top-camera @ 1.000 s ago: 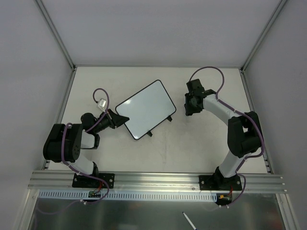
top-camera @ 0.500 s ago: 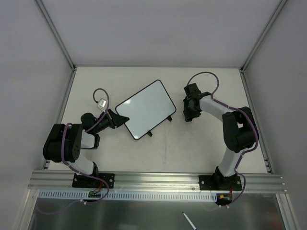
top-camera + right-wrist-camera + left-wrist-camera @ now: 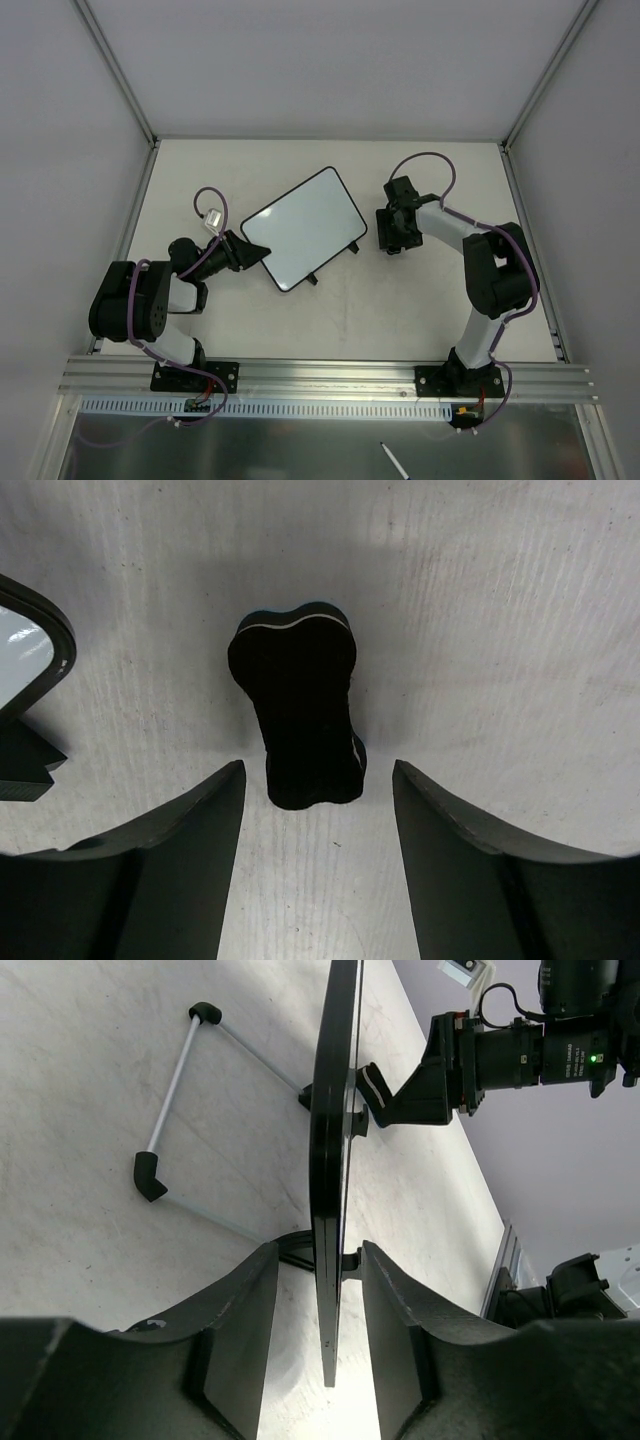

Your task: Erase the whiteboard

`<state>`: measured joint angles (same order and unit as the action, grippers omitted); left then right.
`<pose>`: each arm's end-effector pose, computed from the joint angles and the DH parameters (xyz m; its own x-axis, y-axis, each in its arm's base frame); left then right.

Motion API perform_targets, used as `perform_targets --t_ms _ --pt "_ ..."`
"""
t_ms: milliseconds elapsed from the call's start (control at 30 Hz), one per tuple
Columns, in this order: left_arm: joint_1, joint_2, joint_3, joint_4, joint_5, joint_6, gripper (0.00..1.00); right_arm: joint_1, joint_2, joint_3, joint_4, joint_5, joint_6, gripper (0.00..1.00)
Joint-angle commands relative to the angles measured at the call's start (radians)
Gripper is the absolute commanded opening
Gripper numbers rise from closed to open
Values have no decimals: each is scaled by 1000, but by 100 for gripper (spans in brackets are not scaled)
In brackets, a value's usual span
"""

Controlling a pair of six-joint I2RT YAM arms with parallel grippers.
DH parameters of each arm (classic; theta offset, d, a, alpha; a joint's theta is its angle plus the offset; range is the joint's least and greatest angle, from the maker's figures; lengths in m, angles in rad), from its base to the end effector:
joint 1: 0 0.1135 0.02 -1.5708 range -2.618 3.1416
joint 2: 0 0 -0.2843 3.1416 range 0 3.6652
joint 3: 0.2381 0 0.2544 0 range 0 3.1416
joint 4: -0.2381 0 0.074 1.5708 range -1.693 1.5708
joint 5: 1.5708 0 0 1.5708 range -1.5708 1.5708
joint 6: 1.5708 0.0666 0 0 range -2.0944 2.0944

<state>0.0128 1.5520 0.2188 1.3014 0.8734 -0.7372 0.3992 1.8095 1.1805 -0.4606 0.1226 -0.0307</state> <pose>0.2485 -0.0479 0.1679 -0.5330 -0.4386 -0.7236 0.5397 0.4824 -0.6899 0.3600 0.1430 0.1686 -0.8061 -0.3731 -0.4593 -0.3585 0.9254 -0.1226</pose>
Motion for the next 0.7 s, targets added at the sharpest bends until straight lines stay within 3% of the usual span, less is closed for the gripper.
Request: perform_targets --t_ms 0,267,367,500,533,567,667 --pt "6 -33 -12 236 -5 42 39 6 -33 -13 16 -1 -8 64" --pt "10 -44 -32 260 -14 42 55 6 -84 -39 37 -20 -14 64" --pt "10 -65 -48 271 -20 59 99 4 -122 -59 54 -37 -18 65" --pt "16 -98 -68 239 -71 71 99 4 -197 -84 63 -38 -32 77" --pt "19 -111 -73 219 -86 78 99 4 -219 -93 69 -40 -37 92" --pt "21 -150 -87 193 -103 84 99 6 -243 -120 79 -46 -49 99" --pt "23 -260 -120 86 -171 124 99 4 -343 -159 114 -67 -60 99"
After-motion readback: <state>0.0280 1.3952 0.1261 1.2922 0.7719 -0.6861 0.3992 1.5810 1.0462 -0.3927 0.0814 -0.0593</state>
